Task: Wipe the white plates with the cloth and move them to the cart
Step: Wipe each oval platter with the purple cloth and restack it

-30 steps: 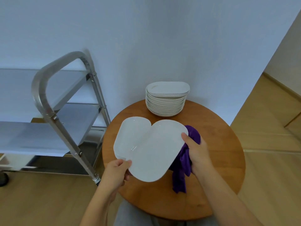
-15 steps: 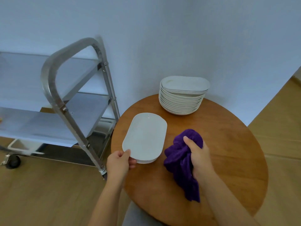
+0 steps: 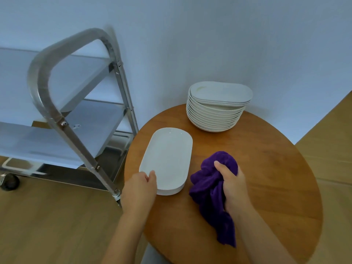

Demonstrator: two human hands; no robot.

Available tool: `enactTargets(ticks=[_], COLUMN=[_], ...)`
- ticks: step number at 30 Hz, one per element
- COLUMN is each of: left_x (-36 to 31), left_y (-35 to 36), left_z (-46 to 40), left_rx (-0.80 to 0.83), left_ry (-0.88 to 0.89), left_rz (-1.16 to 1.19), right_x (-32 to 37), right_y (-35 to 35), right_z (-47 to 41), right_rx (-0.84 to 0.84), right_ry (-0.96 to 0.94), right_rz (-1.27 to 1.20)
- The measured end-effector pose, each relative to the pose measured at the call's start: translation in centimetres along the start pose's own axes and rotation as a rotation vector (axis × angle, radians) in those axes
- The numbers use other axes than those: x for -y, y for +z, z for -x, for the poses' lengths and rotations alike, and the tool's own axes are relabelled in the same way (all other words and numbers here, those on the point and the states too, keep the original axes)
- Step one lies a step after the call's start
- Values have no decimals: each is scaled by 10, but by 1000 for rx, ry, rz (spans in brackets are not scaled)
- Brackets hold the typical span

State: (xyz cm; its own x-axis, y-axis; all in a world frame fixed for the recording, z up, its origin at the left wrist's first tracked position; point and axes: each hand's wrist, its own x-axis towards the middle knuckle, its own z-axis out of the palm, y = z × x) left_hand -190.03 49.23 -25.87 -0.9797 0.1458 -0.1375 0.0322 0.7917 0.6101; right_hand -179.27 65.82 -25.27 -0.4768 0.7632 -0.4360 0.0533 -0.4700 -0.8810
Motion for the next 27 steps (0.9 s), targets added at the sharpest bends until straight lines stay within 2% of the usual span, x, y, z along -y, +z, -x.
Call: enactTargets(ticks=[5,13,15,18,21,23,27], left_x=[-54,-171,-195,-221,-241,-249,-254], left_y=[6,36,46,59,73,82,91], left_z=[-4,-70,-82,-100,-114,-120,-125], left_rx=[32,231,190,23,-19,-14,51], left_ry=[154,166,305,633,907,988,1006], left_rz=[45,464,357,-1,-372,-528,-554], right_x=[2,34,41,51,56,60,66], right_y=[-2,-3,-7,-13,-20,-24,-32], right_z=[-13,-49,-59,-72,-85,-92,-101], right_rx=[11,-10,-17,-17,-28,-28,-31], right_ry=[16,-58,-76,-97,-112,-110,-101], right_rz=[-53,-118,-141,-148,-145,-154,-166])
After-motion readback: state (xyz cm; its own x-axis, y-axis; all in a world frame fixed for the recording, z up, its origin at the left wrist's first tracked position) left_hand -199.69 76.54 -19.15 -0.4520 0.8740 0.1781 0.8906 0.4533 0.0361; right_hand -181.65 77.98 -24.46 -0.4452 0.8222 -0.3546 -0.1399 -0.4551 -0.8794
